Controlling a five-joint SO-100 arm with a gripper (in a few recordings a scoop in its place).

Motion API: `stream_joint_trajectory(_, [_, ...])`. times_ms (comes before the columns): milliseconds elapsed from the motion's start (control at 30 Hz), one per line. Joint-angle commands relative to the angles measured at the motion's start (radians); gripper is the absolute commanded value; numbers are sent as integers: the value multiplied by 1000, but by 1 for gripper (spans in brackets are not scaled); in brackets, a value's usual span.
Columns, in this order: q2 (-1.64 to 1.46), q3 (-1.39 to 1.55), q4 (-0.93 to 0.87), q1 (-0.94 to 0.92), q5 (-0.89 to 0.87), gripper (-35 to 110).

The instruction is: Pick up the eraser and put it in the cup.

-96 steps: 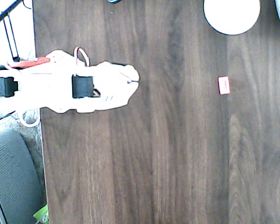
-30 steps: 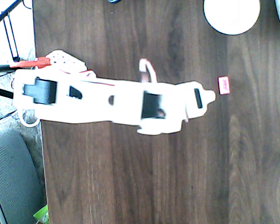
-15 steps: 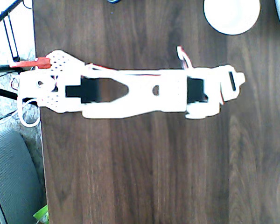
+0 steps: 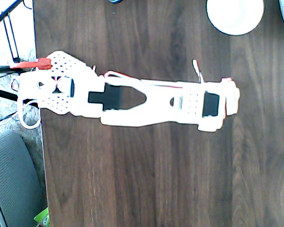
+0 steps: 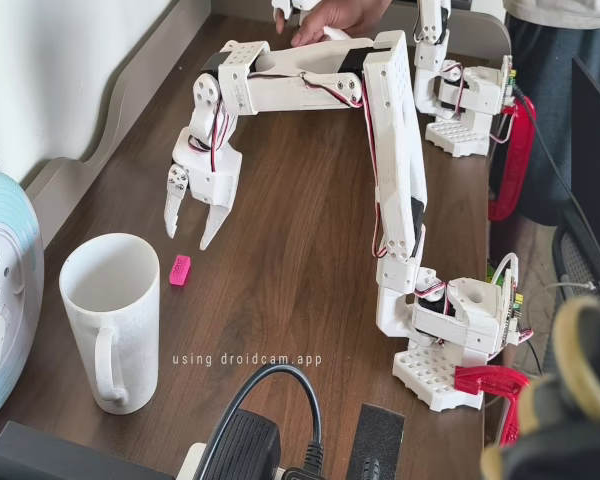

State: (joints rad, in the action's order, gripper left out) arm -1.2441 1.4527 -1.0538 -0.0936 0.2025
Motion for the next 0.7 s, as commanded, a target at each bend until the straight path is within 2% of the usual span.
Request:
stream_joint_trajectory(0, [-6, -55, -15, -3, 15, 21])
stream_joint_trajectory(200, [100, -198, -44, -3, 26, 20])
stream_joint_trajectory(500, [170, -202, -74, 28, 18, 18])
stream_joint_trajectory(667, [187, -202, -84, 37, 18, 3])
